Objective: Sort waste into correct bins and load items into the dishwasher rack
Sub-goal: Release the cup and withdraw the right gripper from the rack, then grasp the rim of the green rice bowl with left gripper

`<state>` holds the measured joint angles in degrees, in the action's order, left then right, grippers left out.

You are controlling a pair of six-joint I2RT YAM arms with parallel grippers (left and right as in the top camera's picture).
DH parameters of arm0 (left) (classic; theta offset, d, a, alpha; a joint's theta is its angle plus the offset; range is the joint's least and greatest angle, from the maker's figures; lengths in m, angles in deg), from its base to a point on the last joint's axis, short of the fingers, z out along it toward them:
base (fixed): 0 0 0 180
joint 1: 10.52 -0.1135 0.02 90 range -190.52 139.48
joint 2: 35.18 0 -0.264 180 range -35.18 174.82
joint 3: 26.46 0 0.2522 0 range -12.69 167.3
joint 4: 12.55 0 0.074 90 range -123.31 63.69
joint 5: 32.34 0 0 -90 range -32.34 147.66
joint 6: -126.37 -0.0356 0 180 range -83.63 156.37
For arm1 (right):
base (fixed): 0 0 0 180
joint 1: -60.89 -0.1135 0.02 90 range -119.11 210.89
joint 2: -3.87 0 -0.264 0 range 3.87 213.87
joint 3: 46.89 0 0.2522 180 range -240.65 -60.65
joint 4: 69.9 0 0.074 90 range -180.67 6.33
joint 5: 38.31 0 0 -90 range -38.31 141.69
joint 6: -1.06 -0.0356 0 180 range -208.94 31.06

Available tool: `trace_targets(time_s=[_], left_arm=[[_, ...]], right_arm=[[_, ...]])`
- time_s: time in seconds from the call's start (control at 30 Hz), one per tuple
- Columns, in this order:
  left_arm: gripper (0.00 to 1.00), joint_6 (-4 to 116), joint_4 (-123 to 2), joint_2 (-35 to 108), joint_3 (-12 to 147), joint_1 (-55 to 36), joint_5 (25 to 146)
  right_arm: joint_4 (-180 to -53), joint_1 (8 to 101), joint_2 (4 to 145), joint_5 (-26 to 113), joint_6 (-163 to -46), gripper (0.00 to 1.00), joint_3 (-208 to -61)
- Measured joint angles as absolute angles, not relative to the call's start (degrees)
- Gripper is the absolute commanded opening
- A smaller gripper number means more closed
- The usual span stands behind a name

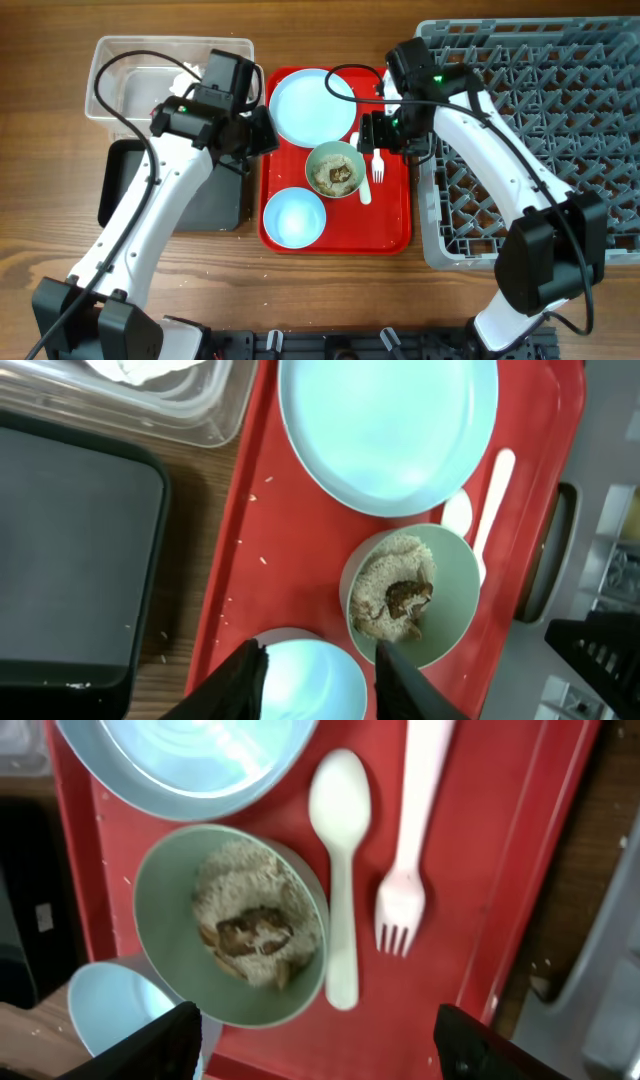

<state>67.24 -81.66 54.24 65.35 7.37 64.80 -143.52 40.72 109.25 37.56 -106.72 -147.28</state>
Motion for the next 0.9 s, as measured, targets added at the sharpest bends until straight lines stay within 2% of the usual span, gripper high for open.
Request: trace_targets(time_s=[0.17, 0.37, 0.63, 0.9], left_arm=[[0.36, 67.6, -80.6, 54.2, 65.3, 10.0, 64.7], [0.46, 68.0, -73.1, 56.3, 65.4, 19.4, 64.3], [0.45, 63.8, -64.1, 69.4, 65.3, 28.8, 62.5], [0.43, 60.3, -58.2, 74.0, 65.3, 32.3, 60.0]], right_arm=[[-142.9, 42.9, 108.8, 36.8, -107.4, 0.80, -148.2], [-143.1, 52.6, 100.6, 36.7, -107.6, 0.82, -153.1], [-148.5, 66.3, 87.0, 36.7, -106.3, 0.83, -155.7], [-151.8, 68.3, 87.2, 36.7, -103.8, 0.83, -155.6]])
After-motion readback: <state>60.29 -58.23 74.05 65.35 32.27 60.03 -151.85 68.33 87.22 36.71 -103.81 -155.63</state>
